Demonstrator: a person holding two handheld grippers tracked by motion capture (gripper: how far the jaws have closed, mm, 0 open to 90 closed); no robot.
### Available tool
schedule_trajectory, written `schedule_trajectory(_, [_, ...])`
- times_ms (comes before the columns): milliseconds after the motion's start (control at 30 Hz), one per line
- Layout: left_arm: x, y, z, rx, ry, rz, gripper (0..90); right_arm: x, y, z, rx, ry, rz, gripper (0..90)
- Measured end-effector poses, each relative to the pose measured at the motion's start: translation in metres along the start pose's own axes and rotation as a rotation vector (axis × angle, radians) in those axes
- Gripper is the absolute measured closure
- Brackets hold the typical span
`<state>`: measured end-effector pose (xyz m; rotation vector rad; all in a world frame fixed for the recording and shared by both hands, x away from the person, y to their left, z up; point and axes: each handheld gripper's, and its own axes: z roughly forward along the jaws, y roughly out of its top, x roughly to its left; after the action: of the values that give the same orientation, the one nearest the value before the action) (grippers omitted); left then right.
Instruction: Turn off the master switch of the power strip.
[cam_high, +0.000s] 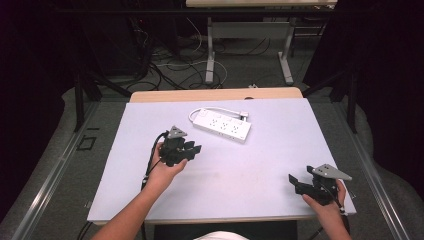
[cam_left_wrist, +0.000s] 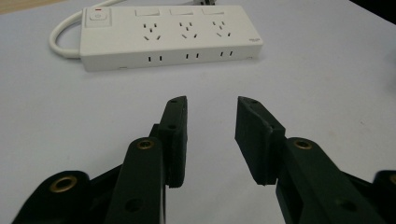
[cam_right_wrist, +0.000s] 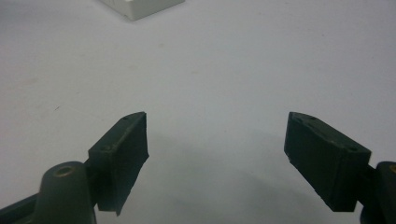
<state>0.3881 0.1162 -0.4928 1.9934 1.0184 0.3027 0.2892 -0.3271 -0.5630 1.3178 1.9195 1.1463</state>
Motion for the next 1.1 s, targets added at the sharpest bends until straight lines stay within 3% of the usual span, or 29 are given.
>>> schedule_trajectory(167, [0.000,0.010,0.007,0.003,-0.026,-0.022,68.2,0.000,0.000,0.000,0.000,-0.001,0.000,21.0])
schedule_trajectory(433, [0.003,0.028,0.016,0.011,-0.009,-0.016,71.4,0.000,0.000,0.000,0.000,-0.001,0.001,20.7])
schedule_trajectory(533, [0.005,0.034,0.020,0.009,-0.008,-0.035,72.2,0.000,0.000,0.000,0.000,-0.002,0.000,20.7])
schedule_trajectory(667, [0.010,0.044,0.027,0.025,0.012,-0.038,72.5,0.000,0.000,0.000,-0.001,-0.005,0.006,20.4])
schedule_trajectory(833, [0.015,0.053,0.036,0.010,0.030,-0.052,74.9,0.000,0.000,0.000,0.002,-0.004,0.017,20.4])
schedule_trajectory(867, [0.016,0.055,0.037,0.010,0.033,-0.050,75.3,-0.001,0.001,-0.002,0.047,0.004,0.021,20.4])
schedule_trajectory(900, [0.018,0.057,0.039,0.010,0.040,-0.049,75.8,-0.001,0.000,0.001,0.002,-0.006,0.016,20.4])
schedule_trajectory(1100, [0.024,0.065,0.046,0.014,0.077,-0.054,80.7,-0.001,0.001,0.001,0.011,0.003,0.019,20.4])
